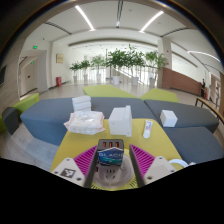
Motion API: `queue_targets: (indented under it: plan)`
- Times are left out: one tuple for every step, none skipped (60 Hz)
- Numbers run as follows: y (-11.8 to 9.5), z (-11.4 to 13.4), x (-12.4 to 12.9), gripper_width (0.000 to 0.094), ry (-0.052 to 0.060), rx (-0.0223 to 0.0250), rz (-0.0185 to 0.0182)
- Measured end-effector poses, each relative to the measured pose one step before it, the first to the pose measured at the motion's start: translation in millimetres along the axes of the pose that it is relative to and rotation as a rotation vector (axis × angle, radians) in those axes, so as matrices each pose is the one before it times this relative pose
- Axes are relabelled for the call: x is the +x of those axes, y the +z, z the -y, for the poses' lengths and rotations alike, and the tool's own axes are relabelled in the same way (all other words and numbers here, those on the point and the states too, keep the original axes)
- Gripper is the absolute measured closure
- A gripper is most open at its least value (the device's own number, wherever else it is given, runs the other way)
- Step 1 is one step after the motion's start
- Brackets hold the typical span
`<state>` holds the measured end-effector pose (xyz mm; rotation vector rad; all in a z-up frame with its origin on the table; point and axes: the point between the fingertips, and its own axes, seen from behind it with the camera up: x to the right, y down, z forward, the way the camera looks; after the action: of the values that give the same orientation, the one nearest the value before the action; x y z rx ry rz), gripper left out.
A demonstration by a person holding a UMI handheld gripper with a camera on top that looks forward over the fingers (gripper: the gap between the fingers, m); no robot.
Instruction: Unplug charger
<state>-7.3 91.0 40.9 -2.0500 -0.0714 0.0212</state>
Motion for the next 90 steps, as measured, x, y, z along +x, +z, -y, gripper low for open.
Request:
queue_targets:
  plan:
    - [3.41,-2.62,-0.81,0.0355,-0.0057,-0.00338,0.00321]
    - [0.92,0.76,-4.07,0.0460,0.0011,0.01224,0.02316]
    - [2.10,0.20,-5.47,0.0571,0.0116,0.00928,0.02436]
    - [0.89,-0.81,1.77,0.0571,0.0067,0.00683,-0.00827]
    - [-0.11,1.64,1.52,0.0590,-0.0001,0.01431,-0.00831]
    - [0.11,-1.01,-1.26,0.0611,-0.0050,0.00335,-0.00120]
    - [-0.11,-1.01,0.55,0.0620,-0.0133,0.00305,-0.00605]
    - [-0.02,0.75,-0.40,0.0650,-0.0151,0.00756,-0.00388]
    - [3.17,0.54,-0.42,0.0676,-0.0121,0.00211,-0.00566]
    - [-1.68,0.40,0.59,0.0695,-0.0060,0.00423,-0.00511]
    - [-0.53,0.39,0.54,0.0701,0.0009,0.00219,-0.00415]
    - [0.07,0.10,0.17,0.0720,0.0010,0.00033,-0.00264]
    - [0.16,0.72,-0.16,0.0735,0.0015,0.00214,-0.00177]
    - [0.32,0.15,0.06,0.0740,0.0017,-0.00060,-0.00112]
    - [-0.06,0.32,-0.08,0.0744,0.0021,-0.00128,-0.00105]
    - [0.13,0.51,-0.21,0.0749,0.0018,-0.00156,-0.00003]
    - [0.04,1.12,0.07,0.0753,0.0030,-0.00002,0.00110]
    - [0.12,0.66,-0.27,0.0758,0.0044,-0.00153,0.00218]
    - [-0.16,0.42,-0.19,0.0760,0.0020,-0.00362,0.00295]
    - [-0.30,0.88,-0.35,0.0760,0.0025,-0.00302,0.00365]
    - [-0.49,0.80,-0.63,0.0761,0.0039,-0.00496,0.00524]
    - [-1.27,1.18,-0.51,0.0760,0.0053,-0.00547,0.00608]
    - [-2.14,2.77,0.28,0.0760,0.0066,-0.00198,0.00469]
    - [-4.24,6.32,1.15,0.0760,0.0064,0.01069,0.00235]
    - [-5.39,11.24,2.43,0.0760,0.0055,0.02893,-0.00025]
    - [-4.65,13.76,0.58,0.0760,0.0008,0.03608,-0.00898]
    - [-6.81,17.20,4.41,0.0760,-0.0038,0.03961,-0.01240]
    - [-6.65,16.74,5.19,0.0761,-0.0072,0.03576,-0.01177]
    - [-11.46,18.53,-4.41,0.0761,-0.0039,0.03132,-0.00986]
    - [-5.40,14.25,3.98,0.0761,-0.0023,0.02279,-0.00486]
    - [-4.93,11.78,2.75,0.0761,-0.0005,0.01414,0.00218]
    - [-4.52,10.23,2.12,0.0761,0.0020,0.00879,0.00560]
    - [-4.05,8.62,1.97,0.0761,0.0066,0.00645,0.00561]
    - [-4.29,8.47,2.90,0.0760,0.0093,0.00697,0.00256]
    - [-3.60,7.21,3.77,0.0760,0.0091,0.00694,-0.00137]
    - [-7.23,4.51,3.52,0.0759,0.0039,0.00782,-0.00525]
    - [1.71,5.45,4.98,0.0761,-0.0007,-0.00410,-0.00372]
    - [-2.36,1.54,3.96,0.0760,-0.0055,-0.00631,-0.00331]
    - [-5.04,-1.73,2.02,0.0760,-0.0082,-0.01070,-0.00095]
    - [-1.58,-2.78,2.27,0.0760,-0.0087,-0.01569,0.00208]
    - [-1.77,-4.14,2.48,0.0761,-0.0073,-0.01876,0.00361]
    - [-1.52,-5.11,2.70,0.0761,-0.0034,-0.01741,0.00252]
    - [-1.25,-5.19,3.13,0.0761,0.0003,-0.01438,-0.00087]
    - [-1.38,-5.81,4.40,0.0760,0.0018,-0.01261,-0.00490]
    - [-4.19,-10.80,6.15,0.0761,0.0000,-0.01164,-0.00711]
    - [3.17,-5.79,4.32,0.0761,-0.0017,-0.01629,-0.00819]
    - [-0.49,-8.53,5.12,0.0760,-0.0055,-0.01947,-0.00893]
    - [-3.64,-10.91,5.85,0.0761,-0.0061,-0.02225,-0.00914]
    - [0.32,-10.55,4.99,0.0760,-0.0025,-0.02280,-0.00814]
    - [1.20,-11.10,4.35,0.0759,0.0017,-0.02349,-0.00711]
    - [1.25,-10.75,3.31,0.0759,0.0036,-0.02258,-0.00327]
    - [1.65,-11.15,2.62,0.0759,0.0045,-0.02291,-0.00047]
    - [1.96,-11.27,1.64,0.0759,0.0038,-0.02496,0.00209]
    - [2.06,-14.07,2.47,0.0758,0.0016,-0.02563,0.00309]
    - [6.99,-11.22,0.41,0.0755,0.0032,-0.02143,0.00353]
    - [0.19,-9.84,1.41,0.0755,0.0008,-0.02905,0.00130]
    - [3.64,-10.25,1.33,0.0748,0.0020,-0.02396,0.00013]
    - [7.06,-10.79,0.66,0.0747,0.0022,-0.02009,0.00017]
    - [0.47,-9.82,1.20,0.0743,-0.0023,-0.03070,-0.00071]
    - [5.27,-9.77,1.02,0.0744,-0.0030,-0.02437,-0.00013]
    - [4.64,-8.46,0.84,0.0731,-0.0044,-0.02329,-0.00056]
    - [2.27,-7.41,0.30,0.0721,-0.0033,-0.02086,-0.00083]
    - [3.71,-6.56,-0.20,0.0722,-0.0043,-0.01671,0.00068]
    - [2.75,-5.46,0.29,0.0712,-0.0029,-0.01322,0.00030]
    - [5.29,-3.85,-1.12,0.0710,-0.0014,-0.01045,-0.00081]
    - [3.47,-6.13,0.72,0.0698,-0.0017,-0.00538,0.00061]
    - [2.23,-3.76,0.06,0.0694,-0.0028,-0.00752,0.00024]
    - [2.01,-0.28,-0.26,0.0688,-0.0025,0.00497,0.00062]
    - [0.78,2.33,0.30,0.0683,-0.0014,0.01082,-0.00141]
    - [0.24,2.01,0.32,0.0676,-0.0024,0.00647,-0.00132]
    - [0.48,1.65,0.54,0.0668,-0.0041,0.00319,-0.00256]
    - [0.46,0.43,0.21,0.0656,-0.0044,-0.00190,-0.00174]
    - [0.42,0.94,0.40,0.0647,-0.0034,-0.00172,-0.00197]
    - [0.77,0.89,0.05,0.0639,-0.0014,-0.00152,-0.00091]
    - [0.47,0.73,-0.07,0.0627,0.0001,-0.00108,-0.00003]
    - [-0.18,1.63,-0.51,0.0613,-0.0001,-0.00448,-0.00049]
    - [1.79,1.78,-1.13,0.0603,0.0024,-0.00467,0.00131]
    - [1.89,-0.93,0.73,0.0588,0.0027,-0.00055,0.00281]
    - [-0.24,-0.30,0.07,0.0575,0.0034,-0.00156,0.00218]
    - [-0.29,-0.27,-0.14,0.0566,0.0038,-0.00163,0.00245]
    - [-0.57,-0.24,0.20,0.0553,0.0043,-0.00231,0.00256]
    - [-0.98,-0.21,-1.29,0.0530,0.0050,-0.00253,0.00704]
    - [-1.01,-0.29,-1.25,0.0497,0.0059,-0.00257,0.00726]
    - [-1.17,-0.09,-1.29,0.0454,0.0062,-0.00292,0.00723]
    - [-1.18,1.79,-2.64,0.0366,0.0039,-0.00437,0.00439]
    - [-1.86,-0.39,-0.80,0.0346,0.0032,-0.00375,0.00575]
    - [-2.41,-0.50,-0.76,0.0295,0.0016,-0.00175,0.00492]
    - [-2.17,0.11,1.64,0.0256,-0.0007,-0.00092,-0.00704]
    - [-2.18,0.67,2.68,0.0213,-0.0042,0.00212,-0.01001]
    - [-1.97,1.40,1.67,0.0177,-0.0059,0.00502,-0.00617]
